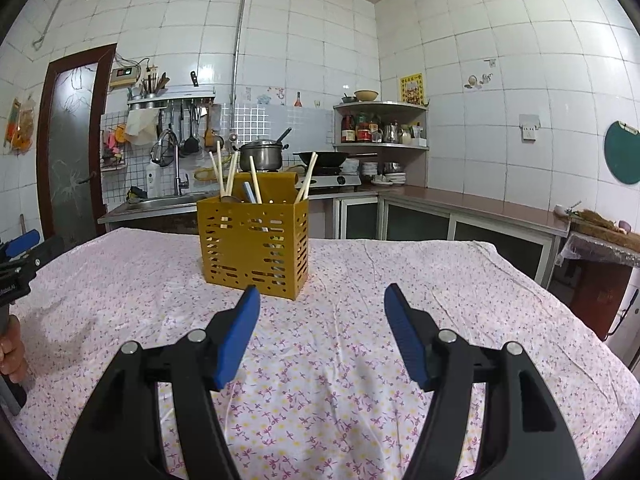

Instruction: Organize utensils

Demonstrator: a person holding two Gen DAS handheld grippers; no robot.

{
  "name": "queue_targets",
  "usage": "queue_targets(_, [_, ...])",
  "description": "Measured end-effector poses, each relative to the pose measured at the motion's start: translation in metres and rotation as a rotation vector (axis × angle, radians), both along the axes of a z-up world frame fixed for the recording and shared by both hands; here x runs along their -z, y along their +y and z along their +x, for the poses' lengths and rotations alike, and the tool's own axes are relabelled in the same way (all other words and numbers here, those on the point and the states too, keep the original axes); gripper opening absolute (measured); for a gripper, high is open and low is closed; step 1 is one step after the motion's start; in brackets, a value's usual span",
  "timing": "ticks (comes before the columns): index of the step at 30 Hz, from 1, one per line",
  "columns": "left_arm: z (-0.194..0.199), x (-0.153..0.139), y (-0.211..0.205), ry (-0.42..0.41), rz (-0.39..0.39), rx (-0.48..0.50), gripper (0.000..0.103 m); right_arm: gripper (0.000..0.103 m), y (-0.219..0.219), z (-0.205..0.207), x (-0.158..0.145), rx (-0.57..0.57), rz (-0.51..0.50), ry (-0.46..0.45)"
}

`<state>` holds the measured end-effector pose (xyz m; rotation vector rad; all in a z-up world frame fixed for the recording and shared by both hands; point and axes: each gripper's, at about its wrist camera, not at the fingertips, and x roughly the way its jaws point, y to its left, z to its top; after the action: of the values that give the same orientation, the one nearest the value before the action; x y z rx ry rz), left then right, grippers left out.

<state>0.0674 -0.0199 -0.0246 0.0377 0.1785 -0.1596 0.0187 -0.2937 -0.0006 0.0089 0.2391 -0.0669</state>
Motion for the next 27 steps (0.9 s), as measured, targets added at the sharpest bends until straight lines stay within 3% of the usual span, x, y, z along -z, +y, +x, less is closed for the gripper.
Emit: queue_targets(27, [0.0051,-0.0014,0.0077,0.018,-0.019,-0.004,0.098,0.066,0.0026,0.0031,0.0028,-0.003,0.004,0.012])
